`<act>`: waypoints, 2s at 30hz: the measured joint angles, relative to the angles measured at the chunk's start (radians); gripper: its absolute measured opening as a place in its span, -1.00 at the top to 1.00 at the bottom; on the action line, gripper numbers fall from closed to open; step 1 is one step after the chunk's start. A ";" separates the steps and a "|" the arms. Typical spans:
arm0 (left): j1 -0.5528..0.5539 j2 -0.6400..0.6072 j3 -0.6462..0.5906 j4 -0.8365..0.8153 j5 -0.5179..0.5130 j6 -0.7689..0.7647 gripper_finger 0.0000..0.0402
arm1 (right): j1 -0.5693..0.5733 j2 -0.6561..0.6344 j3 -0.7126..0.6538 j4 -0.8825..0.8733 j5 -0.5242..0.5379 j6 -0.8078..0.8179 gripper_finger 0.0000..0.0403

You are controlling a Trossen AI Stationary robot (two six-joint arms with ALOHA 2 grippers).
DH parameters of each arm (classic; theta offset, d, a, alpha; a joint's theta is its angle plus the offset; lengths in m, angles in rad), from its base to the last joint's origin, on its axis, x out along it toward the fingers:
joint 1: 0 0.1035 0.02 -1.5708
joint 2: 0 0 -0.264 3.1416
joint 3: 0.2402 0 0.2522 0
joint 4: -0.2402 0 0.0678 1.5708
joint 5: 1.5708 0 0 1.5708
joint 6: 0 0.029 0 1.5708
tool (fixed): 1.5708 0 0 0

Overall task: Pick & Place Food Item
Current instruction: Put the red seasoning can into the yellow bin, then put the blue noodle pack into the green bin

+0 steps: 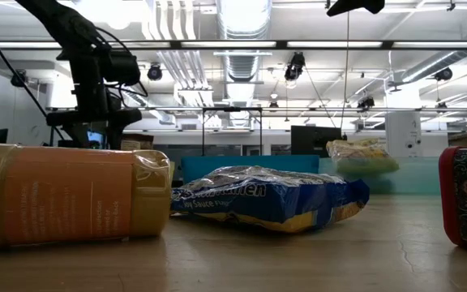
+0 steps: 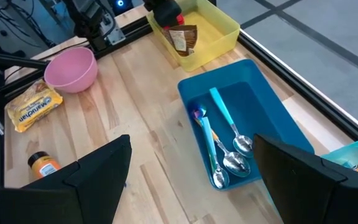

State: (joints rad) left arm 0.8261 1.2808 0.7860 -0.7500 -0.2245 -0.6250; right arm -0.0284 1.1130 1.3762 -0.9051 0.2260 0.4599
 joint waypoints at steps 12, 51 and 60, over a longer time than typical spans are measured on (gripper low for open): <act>0.000 -0.001 0.001 0.016 -0.028 0.027 -0.55 | 0.000 0.000 0.000 -0.005 -0.002 -0.007 -0.65; -0.684 -0.001 0.371 0.012 0.259 0.295 -0.15 | 0.000 0.000 -0.033 -0.036 -0.019 0.101 -0.65; -0.783 -0.007 0.369 0.122 0.315 0.268 -0.11 | 0.093 0.021 -0.194 0.060 -0.129 0.299 -0.65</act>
State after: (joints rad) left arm 0.0434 1.2743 1.1549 -0.6280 0.0905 -0.3566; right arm 0.0643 1.1340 1.1817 -0.8449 0.0965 0.7585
